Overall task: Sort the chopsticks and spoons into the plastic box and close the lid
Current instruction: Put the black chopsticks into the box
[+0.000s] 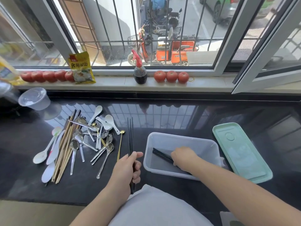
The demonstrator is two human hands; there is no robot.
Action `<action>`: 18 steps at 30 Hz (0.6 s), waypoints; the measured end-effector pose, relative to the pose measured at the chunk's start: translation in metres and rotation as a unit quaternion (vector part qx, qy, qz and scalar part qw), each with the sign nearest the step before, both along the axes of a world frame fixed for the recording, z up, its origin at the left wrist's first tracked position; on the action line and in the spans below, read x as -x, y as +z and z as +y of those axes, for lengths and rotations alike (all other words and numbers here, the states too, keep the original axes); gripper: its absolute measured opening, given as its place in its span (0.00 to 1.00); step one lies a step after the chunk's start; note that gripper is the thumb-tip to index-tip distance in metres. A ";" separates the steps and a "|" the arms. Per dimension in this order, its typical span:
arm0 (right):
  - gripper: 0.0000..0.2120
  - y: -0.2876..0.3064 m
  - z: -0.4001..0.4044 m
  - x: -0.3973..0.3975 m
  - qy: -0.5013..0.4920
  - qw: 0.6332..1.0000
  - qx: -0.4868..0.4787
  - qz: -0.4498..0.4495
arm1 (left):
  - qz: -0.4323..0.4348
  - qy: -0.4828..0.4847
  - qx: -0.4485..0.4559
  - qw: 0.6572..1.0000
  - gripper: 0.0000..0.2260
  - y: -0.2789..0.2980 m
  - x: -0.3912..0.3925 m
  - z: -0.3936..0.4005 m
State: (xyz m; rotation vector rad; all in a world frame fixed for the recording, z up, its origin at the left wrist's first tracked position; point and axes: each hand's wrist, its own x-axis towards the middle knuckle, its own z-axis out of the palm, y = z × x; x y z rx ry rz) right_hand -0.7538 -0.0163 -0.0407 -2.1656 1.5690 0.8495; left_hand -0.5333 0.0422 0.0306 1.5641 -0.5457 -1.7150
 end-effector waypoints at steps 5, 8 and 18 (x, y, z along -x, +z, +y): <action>0.14 0.021 0.006 0.000 -0.172 0.976 0.027 -0.134 | 0.015 0.008 0.007 1.000 0.12 0.000 0.004 -0.001; 0.13 0.046 0.018 -0.007 -0.311 0.899 0.051 -0.306 | 0.007 -0.013 0.020 1.000 0.08 0.002 0.012 -0.004; 0.10 0.104 0.046 -0.044 -0.493 0.578 0.024 -0.649 | -0.020 -0.211 0.114 0.971 0.10 0.034 0.044 -0.021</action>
